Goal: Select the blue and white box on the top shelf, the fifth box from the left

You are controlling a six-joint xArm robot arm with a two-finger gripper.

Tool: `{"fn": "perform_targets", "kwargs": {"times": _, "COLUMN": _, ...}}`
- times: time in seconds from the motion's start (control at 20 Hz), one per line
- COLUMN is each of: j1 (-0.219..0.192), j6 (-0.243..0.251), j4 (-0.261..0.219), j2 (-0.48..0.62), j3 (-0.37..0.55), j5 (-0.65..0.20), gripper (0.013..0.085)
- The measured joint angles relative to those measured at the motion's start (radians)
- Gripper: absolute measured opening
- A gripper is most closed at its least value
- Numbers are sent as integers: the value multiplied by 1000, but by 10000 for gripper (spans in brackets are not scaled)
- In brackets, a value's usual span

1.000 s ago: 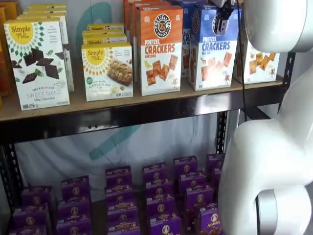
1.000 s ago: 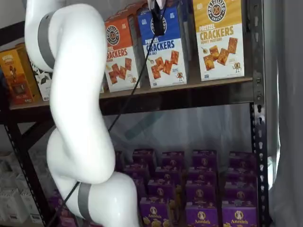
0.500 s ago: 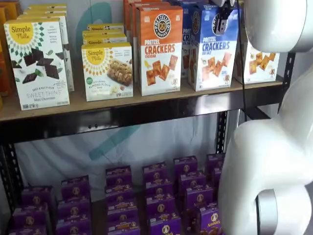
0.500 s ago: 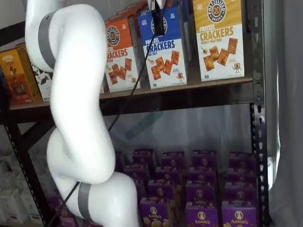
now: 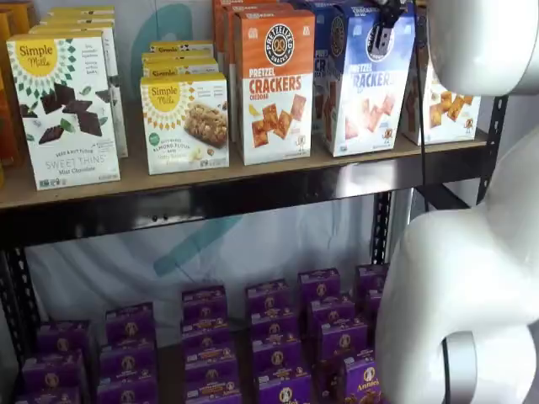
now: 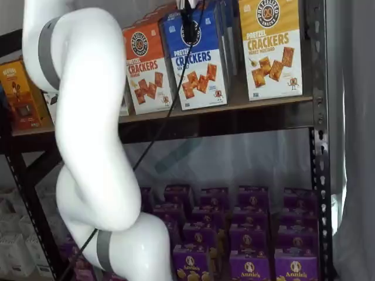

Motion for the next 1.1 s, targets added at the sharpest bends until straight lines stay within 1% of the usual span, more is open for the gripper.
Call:
{"fn": "perform_targets", "kwargs": {"times": 0.3, "j1": -25, "j6": -10, "j4": 22, "j2": -68, "j3": 30, "j5": 65, "gripper": 570}}
{"fn": "perform_targets", "kwargs": {"times": 0.65, "j1": -71, "j6": -48, "j4": 23, "j2": -157, "j3": 74, "j5": 157, "gripper": 570}}
{"fn": "perform_targets", "kwargs": {"times": 0.85, "j1": -75, "j6": -63, "j4": -5, "j2": -214, "j3": 132, "j5": 184, "gripper": 570}}
{"fn": "perform_targets", "kwargs": {"times": 1.0, "j1": -77, "j6": -73, "j4": -20, "j2": -272, "j3": 203, "j5": 176, "gripper": 570}}
{"fn": "perform_targets", "kwargs": {"times": 1.1, "j1": -84, "j6": -81, "j4": -21, "j2": -305, "j3": 247, "j5": 169, "gripper": 570}}
